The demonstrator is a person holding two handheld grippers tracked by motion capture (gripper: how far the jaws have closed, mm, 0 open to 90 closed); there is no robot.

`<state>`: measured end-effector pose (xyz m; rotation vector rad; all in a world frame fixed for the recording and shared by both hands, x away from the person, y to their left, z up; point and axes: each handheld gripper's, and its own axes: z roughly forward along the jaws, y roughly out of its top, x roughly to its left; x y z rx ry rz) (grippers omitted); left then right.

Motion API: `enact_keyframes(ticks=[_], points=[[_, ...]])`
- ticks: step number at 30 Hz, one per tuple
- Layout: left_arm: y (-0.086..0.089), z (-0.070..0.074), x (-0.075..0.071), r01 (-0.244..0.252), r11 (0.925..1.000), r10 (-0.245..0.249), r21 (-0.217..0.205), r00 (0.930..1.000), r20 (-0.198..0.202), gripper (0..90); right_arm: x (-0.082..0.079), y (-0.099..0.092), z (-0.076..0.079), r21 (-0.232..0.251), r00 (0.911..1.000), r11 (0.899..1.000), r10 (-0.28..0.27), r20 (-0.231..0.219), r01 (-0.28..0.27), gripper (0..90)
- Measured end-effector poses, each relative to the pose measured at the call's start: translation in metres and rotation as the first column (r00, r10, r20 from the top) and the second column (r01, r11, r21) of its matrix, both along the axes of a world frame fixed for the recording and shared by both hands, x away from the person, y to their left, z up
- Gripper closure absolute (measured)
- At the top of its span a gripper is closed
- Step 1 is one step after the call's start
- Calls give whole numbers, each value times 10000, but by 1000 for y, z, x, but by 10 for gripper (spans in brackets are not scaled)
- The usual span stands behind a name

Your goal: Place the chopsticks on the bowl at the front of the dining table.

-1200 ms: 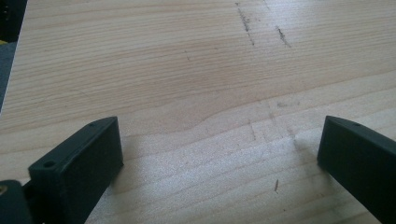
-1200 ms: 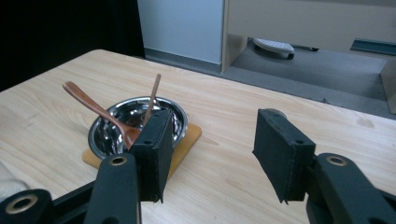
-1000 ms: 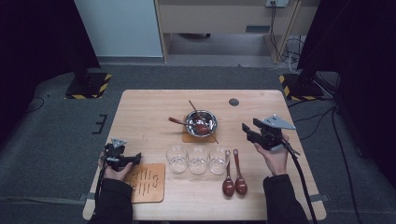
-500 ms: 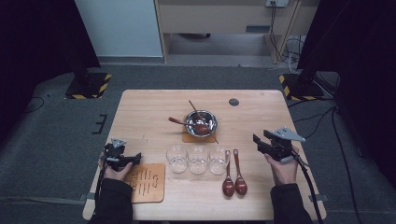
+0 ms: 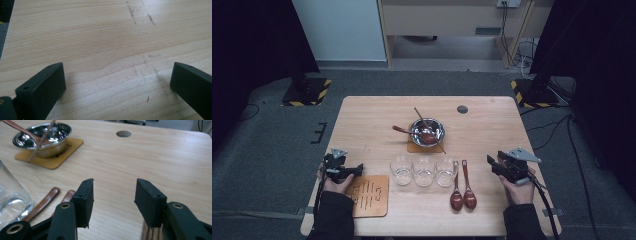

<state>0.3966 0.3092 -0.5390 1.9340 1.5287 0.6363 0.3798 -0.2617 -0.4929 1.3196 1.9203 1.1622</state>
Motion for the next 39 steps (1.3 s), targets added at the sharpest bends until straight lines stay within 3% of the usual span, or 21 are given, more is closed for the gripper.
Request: enact_keyframes(ticks=[16,26,39], points=[[0,0,0,1,10000,-1,3,10000,-1,0,-9,-16,-24,-364,9952,9983,-492,-851,463,501],[0,0,0,0,10000,0,1,10000,2,0,-11,-17,-36,-815,9871,9963,-394,-1551,270,544],[0,0,0,1,10000,-1,5,10000,-2,0,-10,-17,-40,-954,9848,9952,-380,-1695,219,545]])
